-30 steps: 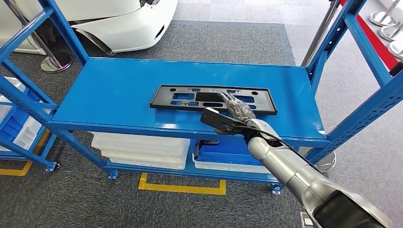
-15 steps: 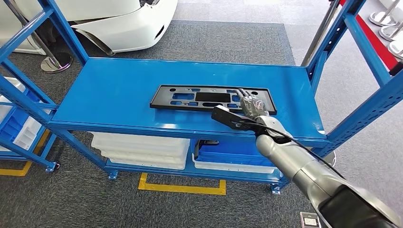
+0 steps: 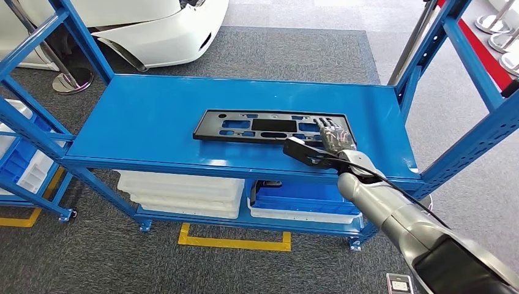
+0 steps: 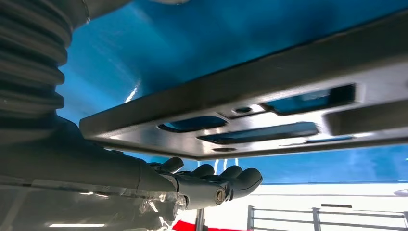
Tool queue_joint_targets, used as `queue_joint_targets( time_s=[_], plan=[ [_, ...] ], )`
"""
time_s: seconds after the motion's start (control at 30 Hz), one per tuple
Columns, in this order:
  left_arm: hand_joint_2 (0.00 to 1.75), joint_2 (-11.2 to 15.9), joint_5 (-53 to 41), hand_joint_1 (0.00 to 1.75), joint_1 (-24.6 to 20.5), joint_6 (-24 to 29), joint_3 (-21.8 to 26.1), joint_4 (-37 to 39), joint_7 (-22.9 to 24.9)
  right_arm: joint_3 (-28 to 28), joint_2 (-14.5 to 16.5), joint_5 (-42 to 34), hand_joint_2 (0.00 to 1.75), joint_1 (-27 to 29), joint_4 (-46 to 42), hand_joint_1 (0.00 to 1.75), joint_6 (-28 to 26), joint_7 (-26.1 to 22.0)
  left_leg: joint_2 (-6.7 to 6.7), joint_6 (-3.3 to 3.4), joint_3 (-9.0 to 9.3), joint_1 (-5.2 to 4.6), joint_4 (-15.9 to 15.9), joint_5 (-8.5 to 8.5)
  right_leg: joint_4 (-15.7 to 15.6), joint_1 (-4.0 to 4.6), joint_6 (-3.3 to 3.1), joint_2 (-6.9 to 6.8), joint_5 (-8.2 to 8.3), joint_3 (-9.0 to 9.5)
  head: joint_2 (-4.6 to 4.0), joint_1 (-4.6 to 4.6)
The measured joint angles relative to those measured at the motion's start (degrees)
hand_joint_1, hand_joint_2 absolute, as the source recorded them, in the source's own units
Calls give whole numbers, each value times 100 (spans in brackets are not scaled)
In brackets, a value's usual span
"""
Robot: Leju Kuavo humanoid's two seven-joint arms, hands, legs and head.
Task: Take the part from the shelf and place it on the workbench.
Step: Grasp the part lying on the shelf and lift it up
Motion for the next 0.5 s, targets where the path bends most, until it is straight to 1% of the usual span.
queue_joint_targets(
  time_s=[0.07, 0.33, 0.5],
  plan=[
    [0, 5, -37, 0, -13, 0, -17, -1, 1, 0, -2, 60, 175, -1, 89, 175, -47, -27, 0, 0, 0, 0, 0, 0, 0, 0, 0, 0, 0, 0, 0, 2],
    [0, 14, -84, 0, -51, 10, -25, -8, 1, 9, -1, 429, 175, -112, 351, 175, -152, 11, 0, 0, 2, 1, 0, 0, 0, 0, 0, 0, 0, 2, 0, -5],
    [0, 16, -91, 0, -57, 85, -27, -31, -3, 20, -4, 613, 175, -191, 454, 175, -264, 153, 0, 0, 4, 1, 0, 0, 0, 0, 0, 2, 0, 3, 0, -3]
  ],
)
